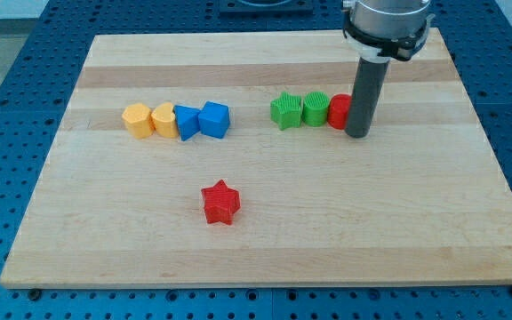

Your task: Move the red star slightly right

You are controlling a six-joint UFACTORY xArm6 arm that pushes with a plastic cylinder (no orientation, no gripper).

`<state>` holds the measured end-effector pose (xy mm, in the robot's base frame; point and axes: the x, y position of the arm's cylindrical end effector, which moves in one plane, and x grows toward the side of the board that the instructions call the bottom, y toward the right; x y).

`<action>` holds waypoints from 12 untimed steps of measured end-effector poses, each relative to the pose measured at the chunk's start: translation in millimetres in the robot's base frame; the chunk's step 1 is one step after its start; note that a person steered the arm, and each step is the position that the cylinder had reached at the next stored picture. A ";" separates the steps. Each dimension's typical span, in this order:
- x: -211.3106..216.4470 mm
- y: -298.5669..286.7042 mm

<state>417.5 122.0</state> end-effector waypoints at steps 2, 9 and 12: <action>-5.1 0.0; 92.5 -238.7; 126.4 -186.6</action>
<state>543.9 -64.6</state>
